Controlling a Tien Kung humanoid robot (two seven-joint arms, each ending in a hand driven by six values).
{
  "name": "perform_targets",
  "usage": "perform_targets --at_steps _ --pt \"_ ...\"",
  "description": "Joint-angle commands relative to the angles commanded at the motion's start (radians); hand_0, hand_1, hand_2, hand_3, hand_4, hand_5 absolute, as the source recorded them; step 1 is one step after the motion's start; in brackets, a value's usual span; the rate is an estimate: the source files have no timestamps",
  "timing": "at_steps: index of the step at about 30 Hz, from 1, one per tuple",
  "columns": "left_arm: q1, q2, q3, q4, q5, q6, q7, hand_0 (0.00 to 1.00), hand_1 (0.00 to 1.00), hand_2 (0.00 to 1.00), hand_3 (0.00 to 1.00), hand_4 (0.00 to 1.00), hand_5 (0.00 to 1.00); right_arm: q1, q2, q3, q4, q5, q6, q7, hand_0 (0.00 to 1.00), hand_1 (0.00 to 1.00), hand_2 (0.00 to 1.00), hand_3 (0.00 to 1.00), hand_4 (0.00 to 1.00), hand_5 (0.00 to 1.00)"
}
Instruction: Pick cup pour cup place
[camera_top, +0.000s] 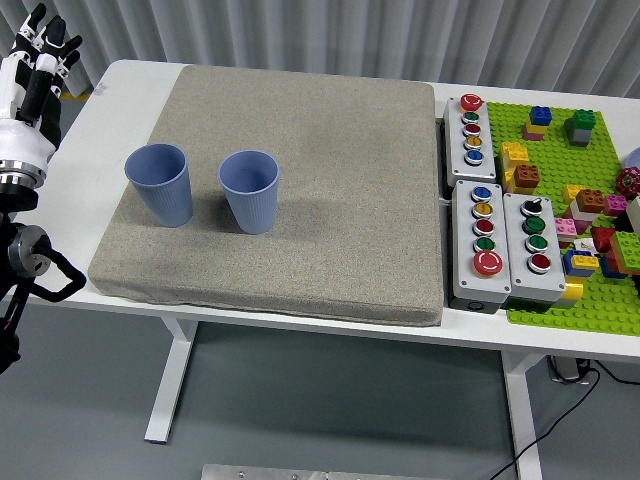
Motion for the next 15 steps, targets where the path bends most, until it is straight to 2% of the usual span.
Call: perform_targets --at_steps 2,3,8,9,15 --pt "0.015 0.008 -0.002 -0.005 0.011 -0.012 0.008 0.932 0.899 0.998 0.998 0.956 0.361 -0.002 0.0 0.001 0.0 -0.002 0.0 0.0 0.696 0.698 0.629 0.617 0.191 0.322" --pt "0.022 0.012 -0.003 -0.008 0.016 -0.017 0.012 0.954 0.925 0.998 0.998 0.874 0.217 -0.003 0.0 0.001 0.0 -0.003 0.0 0.0 0.696 0.698 0.629 0.617 0.19 0.323" --pt "0.098 0.05 -0.002 -0.039 0.027 -0.03 0.027 0.954 0.925 0.998 0.998 0.874 0.217 -0.01 0.0 0.008 0.0 -0.011 0.001 -0.001 0.696 0.698 0.629 0.617 0.19 0.323" --pt "0.109 0.054 -0.002 -0.043 0.027 -0.029 0.027 0.956 0.922 0.998 0.998 0.835 0.157 -0.011 0.0 0.009 0.0 -0.013 0.002 -0.001 0.696 0.698 0.629 0.617 0.19 0.323" --pt "0.15 0.068 -0.004 -0.07 0.025 -0.033 0.03 0.96 0.926 0.998 0.998 0.839 0.159 -0.01 -0.001 0.015 0.0 -0.022 0.003 -0.001 0.696 0.698 0.629 0.617 0.189 0.326"
